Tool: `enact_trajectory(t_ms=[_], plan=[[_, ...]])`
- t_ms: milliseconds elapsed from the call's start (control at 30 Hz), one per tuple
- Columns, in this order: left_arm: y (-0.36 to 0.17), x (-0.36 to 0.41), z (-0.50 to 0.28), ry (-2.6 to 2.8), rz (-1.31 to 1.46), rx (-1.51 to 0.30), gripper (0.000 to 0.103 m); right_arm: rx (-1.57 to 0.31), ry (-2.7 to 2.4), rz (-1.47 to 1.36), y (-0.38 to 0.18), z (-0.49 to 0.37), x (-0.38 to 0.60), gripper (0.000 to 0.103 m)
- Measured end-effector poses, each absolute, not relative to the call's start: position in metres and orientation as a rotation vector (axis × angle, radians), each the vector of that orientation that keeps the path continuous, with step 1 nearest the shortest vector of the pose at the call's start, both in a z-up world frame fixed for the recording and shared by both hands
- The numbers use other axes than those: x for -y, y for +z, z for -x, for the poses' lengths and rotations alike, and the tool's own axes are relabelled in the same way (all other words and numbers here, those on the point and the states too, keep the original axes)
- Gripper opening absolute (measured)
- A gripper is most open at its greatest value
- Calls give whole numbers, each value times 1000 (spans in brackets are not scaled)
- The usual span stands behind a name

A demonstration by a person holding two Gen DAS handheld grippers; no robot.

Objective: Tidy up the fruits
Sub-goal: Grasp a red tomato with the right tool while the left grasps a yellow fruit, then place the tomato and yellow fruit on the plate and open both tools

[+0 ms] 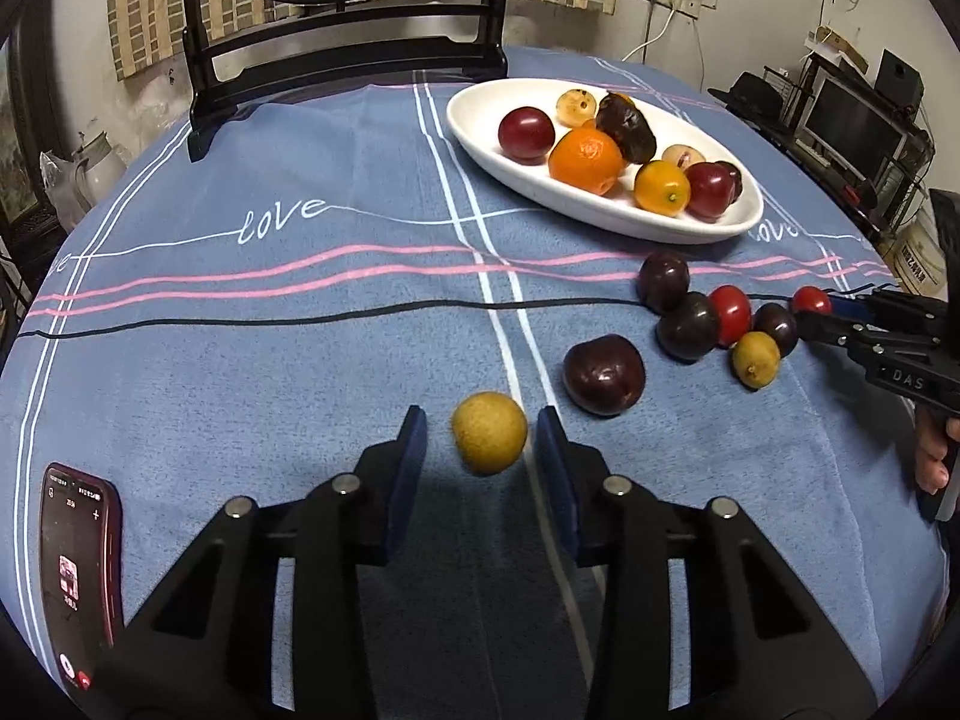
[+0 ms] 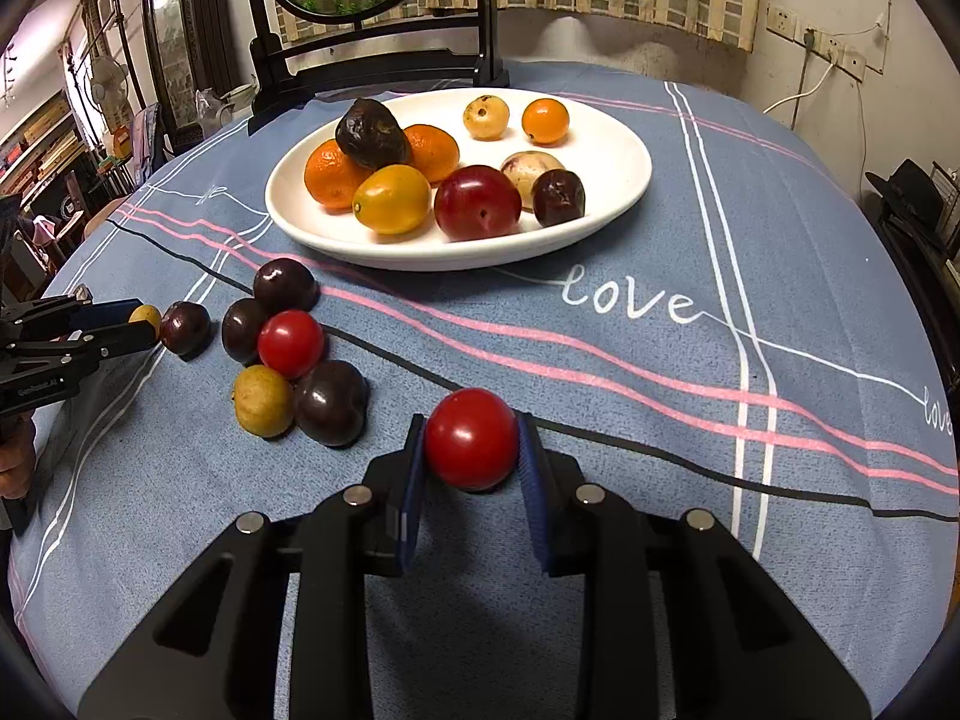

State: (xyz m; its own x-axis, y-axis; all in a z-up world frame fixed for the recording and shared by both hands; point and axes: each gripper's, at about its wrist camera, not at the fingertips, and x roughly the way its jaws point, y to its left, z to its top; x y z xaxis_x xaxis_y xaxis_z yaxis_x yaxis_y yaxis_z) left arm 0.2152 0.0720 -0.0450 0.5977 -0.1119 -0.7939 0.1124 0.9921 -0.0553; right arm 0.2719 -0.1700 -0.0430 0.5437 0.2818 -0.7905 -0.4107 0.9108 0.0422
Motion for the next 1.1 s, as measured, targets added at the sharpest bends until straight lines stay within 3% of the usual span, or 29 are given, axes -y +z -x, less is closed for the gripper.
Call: enact_trajectory(t_ms=[300,767,1100], plan=[[-48,-66,-215,-137,-28,-920,26,-906,412,157,-43,-271,170,29],[-30,-66,-206,-175,29,-864,26,-853,456,126,-28,-263,169,29],[32,-29,-260,-288,30,-790,26,-746,494,-45,10,-304,169,29]])
